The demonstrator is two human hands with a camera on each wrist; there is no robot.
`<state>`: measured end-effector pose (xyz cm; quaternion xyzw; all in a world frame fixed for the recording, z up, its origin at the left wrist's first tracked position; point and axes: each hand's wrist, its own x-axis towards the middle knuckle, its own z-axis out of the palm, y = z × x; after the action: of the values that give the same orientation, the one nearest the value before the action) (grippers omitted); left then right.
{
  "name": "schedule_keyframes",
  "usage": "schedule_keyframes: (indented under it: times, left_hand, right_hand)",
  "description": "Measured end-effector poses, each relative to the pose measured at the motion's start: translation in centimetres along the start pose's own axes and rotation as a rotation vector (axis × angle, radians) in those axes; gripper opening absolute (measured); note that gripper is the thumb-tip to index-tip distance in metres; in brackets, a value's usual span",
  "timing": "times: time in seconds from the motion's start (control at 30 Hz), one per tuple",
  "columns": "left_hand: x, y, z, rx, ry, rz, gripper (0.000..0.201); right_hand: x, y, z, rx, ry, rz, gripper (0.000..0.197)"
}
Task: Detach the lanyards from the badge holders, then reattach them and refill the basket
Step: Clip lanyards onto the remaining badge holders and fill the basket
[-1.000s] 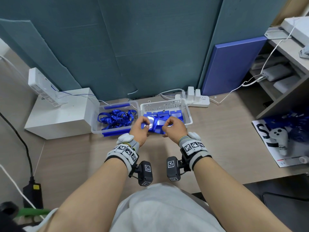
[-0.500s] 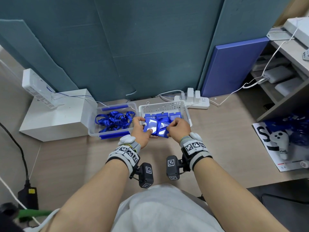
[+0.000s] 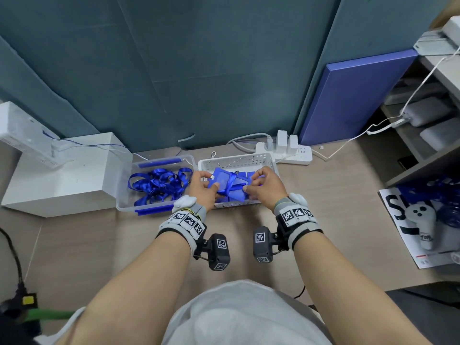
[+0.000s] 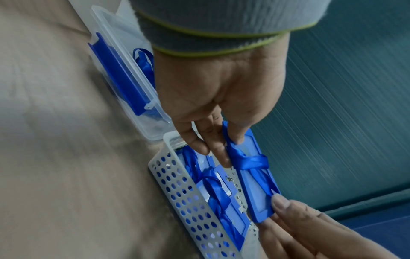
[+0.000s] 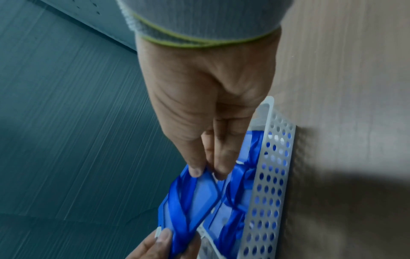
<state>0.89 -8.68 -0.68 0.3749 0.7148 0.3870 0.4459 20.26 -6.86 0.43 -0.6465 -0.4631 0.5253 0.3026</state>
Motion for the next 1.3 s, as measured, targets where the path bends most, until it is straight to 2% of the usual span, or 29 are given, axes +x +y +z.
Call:
schedule_keyframes:
  times: [0.07,0.2,0.3,0.4,0.53,0.73,0.93,1.13,1.3]
  left_hand:
    - [1.5,0.3,0.6,0.058,0.025,0.018,0.030]
    - [4.3,1.3,2.7,0.152,0.032,0.069,0.032]
    - [5.6,2.6,5.1,0.222,-0.021,0.142,0.024]
    - [7.0,2.8,7.8,0.317,-0.088,0.197,0.021]
    - [7.6,2.4,9.8,0.426,-0.208,0.258,0.021]
    - [8.0,0.9,11.6,0.673,-0.285,0.324,0.020]
    - [8.0,0.2,11.5,0.884,-0.174,0.449,0.011]
    - [8.2,0.5,11.7,0.975,-0.177,0.464,0.013]
    - [8.4,0.6,11.6,1.017,-0.170,0.447,0.024]
  right_hand:
    - [1.4,0.5,-1.1,-0.055,0.027,0.007,0.032]
    - [4.0,1.7,-3.1,-0.158,0.209,-0.023,0.025]
    - [5.5,2.7,-3.7,-0.196,0.290,-0.012,0.020]
    - [6.8,3.5,-4.2,-0.194,0.260,0.011,0.025]
    - [8.0,3.9,-4.6,-0.181,0.209,0.070,0.047]
    - [8.7,4.3,-4.9,-0.152,0.182,0.082,0.048]
    - [8.7,5.0,-5.0,-0.119,0.167,0.107,0.045]
    - [8.3,5.1,-5.1,-0.121,0.168,0.098,0.039]
    - [8.0,4.8,-5.5,-0.152,0.163,0.116,0.035]
